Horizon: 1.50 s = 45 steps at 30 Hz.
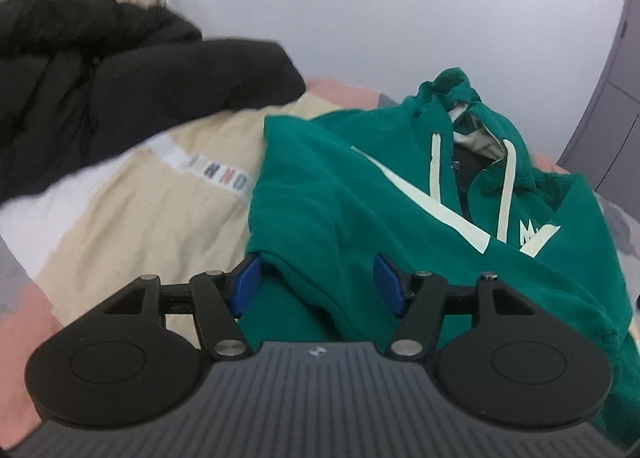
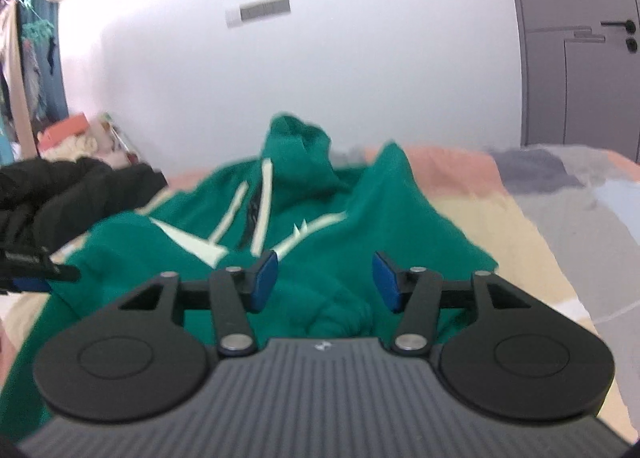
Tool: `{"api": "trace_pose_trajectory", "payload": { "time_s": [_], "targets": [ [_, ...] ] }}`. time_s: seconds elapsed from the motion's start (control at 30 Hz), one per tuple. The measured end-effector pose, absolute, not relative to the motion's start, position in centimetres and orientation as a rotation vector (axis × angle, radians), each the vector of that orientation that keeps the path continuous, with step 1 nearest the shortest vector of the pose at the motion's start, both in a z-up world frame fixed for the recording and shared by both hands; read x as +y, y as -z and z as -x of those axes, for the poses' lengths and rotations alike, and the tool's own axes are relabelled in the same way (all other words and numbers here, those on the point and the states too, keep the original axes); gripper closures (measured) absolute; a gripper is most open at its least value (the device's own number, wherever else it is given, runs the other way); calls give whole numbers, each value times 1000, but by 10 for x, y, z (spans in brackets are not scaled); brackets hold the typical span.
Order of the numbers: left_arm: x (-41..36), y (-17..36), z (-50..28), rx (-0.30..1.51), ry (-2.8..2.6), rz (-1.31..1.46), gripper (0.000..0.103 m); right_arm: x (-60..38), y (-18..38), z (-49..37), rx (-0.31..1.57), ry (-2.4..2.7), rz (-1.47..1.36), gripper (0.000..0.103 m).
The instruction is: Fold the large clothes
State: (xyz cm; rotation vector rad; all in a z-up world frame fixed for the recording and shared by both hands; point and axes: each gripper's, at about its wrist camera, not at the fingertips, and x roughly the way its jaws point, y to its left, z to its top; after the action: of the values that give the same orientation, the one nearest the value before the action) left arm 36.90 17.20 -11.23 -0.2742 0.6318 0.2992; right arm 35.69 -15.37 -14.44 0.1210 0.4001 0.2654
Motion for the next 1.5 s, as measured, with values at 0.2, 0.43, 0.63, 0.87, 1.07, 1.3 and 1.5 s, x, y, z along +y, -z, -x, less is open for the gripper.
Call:
{"api": "trace_pose_trajectory", "payload": {
  "time_s": [0.2, 0.43, 0.63, 0.87, 1.07, 1.3, 1.5],
  "targets": [
    [153, 93, -352, 539, -275, 183, 29, -142, 144, -356, 374, -326, -110, 48],
    [135, 101, -357, 585, -104, 221, 28, -126, 156, -368, 430, -374, -93, 49],
    [129, 138, -384, 709, -66, 226, 28, -122, 175, -384, 534, -365, -80, 50],
    [138, 162, -396, 778, -51, 249, 28, -113, 203, -393, 641, -393, -57, 50],
    [144, 149, -388, 744, -59, 282, 28, -111, 200, -383, 613, -417, -39, 50],
    [152, 95, -382, 641, -14, 308, 28, -132, 152, -372, 550, -443, -149, 48],
    [160, 65, -449, 598, -21, 297, 27, -132, 116, -433, 513, -451, -139, 46]
  ]
}}
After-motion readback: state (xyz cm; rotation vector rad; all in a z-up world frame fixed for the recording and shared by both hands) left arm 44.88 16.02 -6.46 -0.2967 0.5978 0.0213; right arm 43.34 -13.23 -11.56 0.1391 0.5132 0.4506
